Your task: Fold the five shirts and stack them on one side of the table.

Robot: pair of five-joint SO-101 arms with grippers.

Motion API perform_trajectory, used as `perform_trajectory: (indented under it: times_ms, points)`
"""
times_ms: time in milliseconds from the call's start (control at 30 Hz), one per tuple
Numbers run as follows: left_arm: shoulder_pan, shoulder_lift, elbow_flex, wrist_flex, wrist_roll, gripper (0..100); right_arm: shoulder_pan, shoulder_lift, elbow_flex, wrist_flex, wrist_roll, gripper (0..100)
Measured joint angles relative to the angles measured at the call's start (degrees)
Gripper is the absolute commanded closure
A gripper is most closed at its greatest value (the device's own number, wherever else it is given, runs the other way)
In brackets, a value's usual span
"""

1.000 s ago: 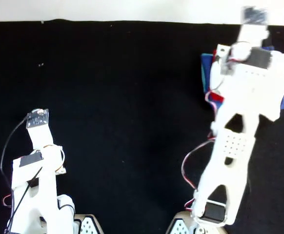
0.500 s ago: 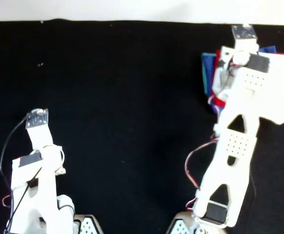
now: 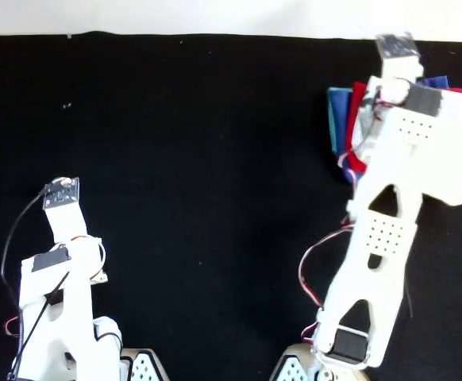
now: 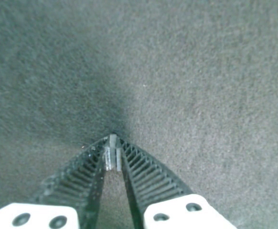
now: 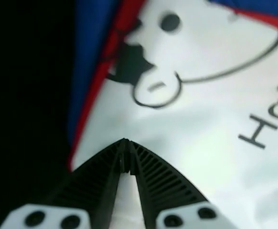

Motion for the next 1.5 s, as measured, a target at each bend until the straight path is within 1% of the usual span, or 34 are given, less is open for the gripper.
perform_trajectory:
  times_ms: [100,167,233,333,433,500,633,767,1000,1200,1300,1400,1500]
  points:
    - [0.0,0.0,0.0,0.0,0.0,99,-1.8,-1.1,0.0,-0.1,0.0,99.1]
    - [0.0,0.0,0.0,0.0,0.0,99,-1.7,-1.1,0.0,-3.2,0.0,99.1]
    - [0.0,0.0,0.0,0.0,0.0,99,-0.7,-1.1,0.0,-8.4,0.0,99.1]
    - [0.0,0.0,0.0,0.0,0.0,99,1.8,0.4,0.0,-19.6,0.0,99.1]
    - [0.0,0.0,0.0,0.0,0.0,99,3.8,5.1,0.0,-30.1,0.0,99.1]
    - [0.0,0.0,0.0,0.0,0.0,99,4.5,8.6,0.0,-35.3,0.0,99.1]
    - [0.0,0.0,0.0,0.0,0.0,99,4.8,14.4,0.0,-42.6,0.0,99.1]
    - [0.0,0.0,0.0,0.0,0.0,99,3.1,16.8,0.0,-47.4,0.0,99.1]
    - [0.0,0.0,0.0,0.0,0.0,99,-3.4,17.0,0.0,-47.9,0.0,99.1]
    - [0.0,0.0,0.0,0.0,0.0,99,-3.5,17.1,-2.0,-47.4,0.0,99.1]
    - [0.0,0.0,0.0,0.0,0.0,99,-3.1,16.8,-3.9,-43.1,0.0,99.1]
    - [0.0,0.0,0.0,0.0,0.0,99,-2.4,15.9,-4.0,-35.6,0.0,99.1]
    - [0.0,0.0,0.0,0.0,0.0,99,-0.3,11.0,-4.0,-28.1,0.0,99.1]
